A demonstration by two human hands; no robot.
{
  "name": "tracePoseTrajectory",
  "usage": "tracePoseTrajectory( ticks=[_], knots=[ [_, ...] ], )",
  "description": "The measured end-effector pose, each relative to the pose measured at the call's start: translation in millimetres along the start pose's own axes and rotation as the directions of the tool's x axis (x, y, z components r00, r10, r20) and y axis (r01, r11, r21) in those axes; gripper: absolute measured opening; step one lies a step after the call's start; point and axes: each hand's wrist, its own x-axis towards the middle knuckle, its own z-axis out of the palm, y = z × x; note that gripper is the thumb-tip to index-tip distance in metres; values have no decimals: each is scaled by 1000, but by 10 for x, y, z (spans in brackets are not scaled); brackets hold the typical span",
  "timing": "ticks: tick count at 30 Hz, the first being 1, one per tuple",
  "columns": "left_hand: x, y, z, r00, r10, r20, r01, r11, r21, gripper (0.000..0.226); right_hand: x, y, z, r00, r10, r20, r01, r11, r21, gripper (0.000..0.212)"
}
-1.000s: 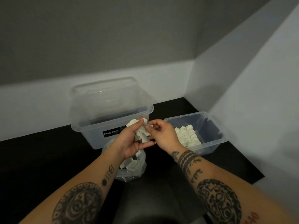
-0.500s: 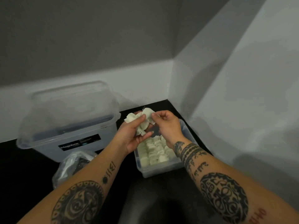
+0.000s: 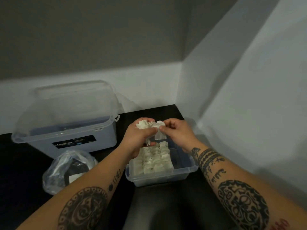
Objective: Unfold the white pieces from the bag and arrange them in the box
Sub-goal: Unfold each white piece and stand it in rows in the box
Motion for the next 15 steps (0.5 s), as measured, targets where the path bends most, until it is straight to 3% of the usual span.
tracePoseTrajectory(
  ticks=[5, 8, 10, 15],
  knots=[
    [46, -92, -95, 995, -3, -102, -2, 999, -41, 24, -17, 45, -110, 990, 118, 82, -89, 951, -296, 9],
    [64, -154, -118, 994, -16, -109, 12, 999, -41, 24, -35, 67, -135, 920, 340, 197, -142, 755, -640, 14],
    [71, -193, -107, 994, -16, -105, 13, 999, -35, 24, -27, 96, -105, 867, 440, 235, -86, 596, -798, 26],
    [78, -252, -62, 996, -8, -86, 7, 1000, -22, 21, 57, 275, 116, 810, 563, 161, -116, 424, -898, 34]
  ],
)
